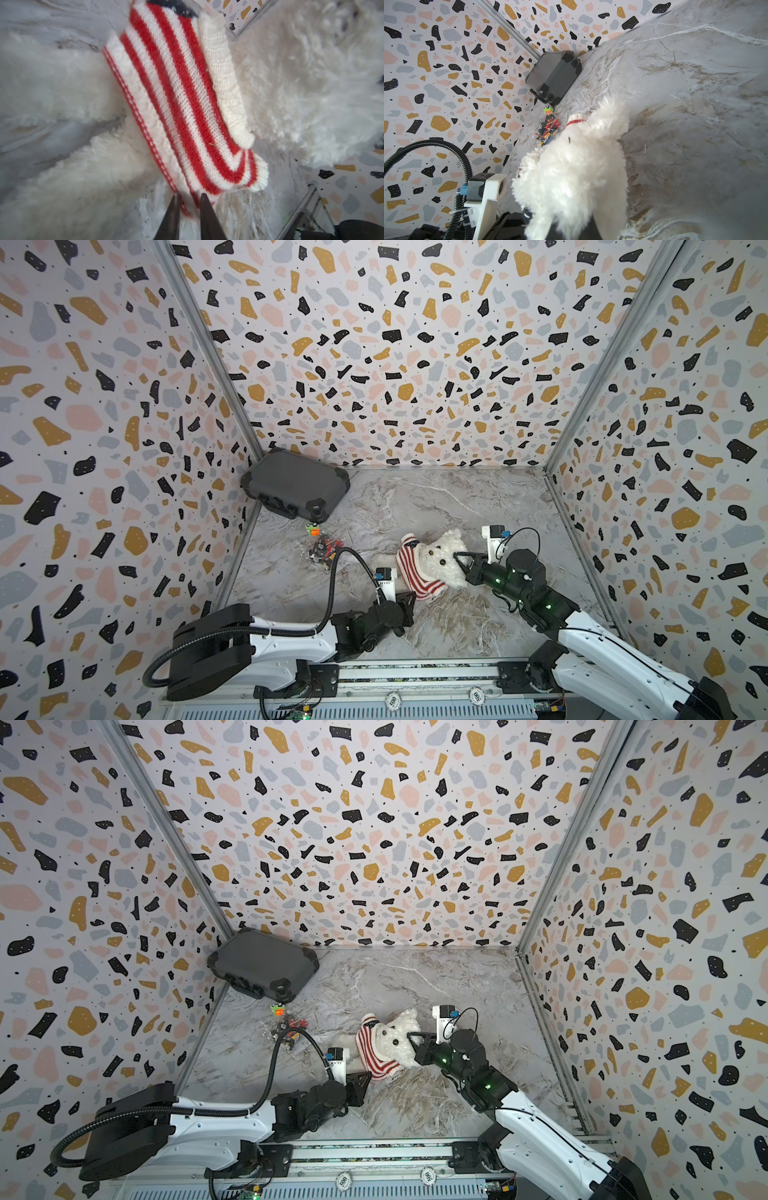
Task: Dress the teddy bear
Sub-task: 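Adjust the sweater hem over the bear's hips with the left gripper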
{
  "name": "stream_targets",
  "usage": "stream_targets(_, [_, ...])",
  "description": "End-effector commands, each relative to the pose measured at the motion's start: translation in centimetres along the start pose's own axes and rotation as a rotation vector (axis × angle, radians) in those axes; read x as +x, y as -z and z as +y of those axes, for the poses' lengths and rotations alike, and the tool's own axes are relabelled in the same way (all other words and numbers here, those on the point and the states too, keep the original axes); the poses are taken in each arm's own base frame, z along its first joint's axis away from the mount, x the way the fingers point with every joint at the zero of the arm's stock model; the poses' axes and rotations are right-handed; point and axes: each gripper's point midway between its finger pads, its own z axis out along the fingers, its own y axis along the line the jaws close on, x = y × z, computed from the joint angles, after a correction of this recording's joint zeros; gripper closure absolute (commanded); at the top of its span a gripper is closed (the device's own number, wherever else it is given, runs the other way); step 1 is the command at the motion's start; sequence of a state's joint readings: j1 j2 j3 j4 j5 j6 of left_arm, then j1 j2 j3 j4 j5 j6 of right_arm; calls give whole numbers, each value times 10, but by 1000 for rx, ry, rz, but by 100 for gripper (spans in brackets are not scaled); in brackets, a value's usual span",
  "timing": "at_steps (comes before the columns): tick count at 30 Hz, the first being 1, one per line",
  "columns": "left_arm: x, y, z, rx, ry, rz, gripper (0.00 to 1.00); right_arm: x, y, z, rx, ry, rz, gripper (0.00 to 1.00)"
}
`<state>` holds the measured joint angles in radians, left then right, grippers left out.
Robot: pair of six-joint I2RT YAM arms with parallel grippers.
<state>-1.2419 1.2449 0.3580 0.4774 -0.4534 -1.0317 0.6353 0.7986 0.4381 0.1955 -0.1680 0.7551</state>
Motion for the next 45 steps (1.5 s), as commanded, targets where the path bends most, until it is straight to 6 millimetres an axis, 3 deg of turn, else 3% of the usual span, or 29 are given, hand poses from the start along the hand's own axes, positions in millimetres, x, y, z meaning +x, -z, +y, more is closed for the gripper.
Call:
stream_targets(1, [-10, 1, -19, 66, 35, -43, 64, -19, 6, 9, -23, -14, -93, 100])
stream_targets(6, [-3, -1, -26, 66, 66, -60, 57, -20, 7, 8, -18, -25, -105, 100])
stream_targets(15, [-9, -3, -17, 55, 180, -142, 69, -18, 9, 7, -17, -27, -104, 100])
stream_targets(24, [-27, -11, -13, 32, 178, -170, 70, -16, 10, 6, -16, -29, -104, 100])
stream_targets(36, [-25, -25, -6, 1, 168, -146, 76, -15, 11, 4, -13, -30, -108, 100])
stream_targets(45, [-25, -27, -3, -4, 167, -137, 97, -16, 12, 3, -7, -29, -117, 100])
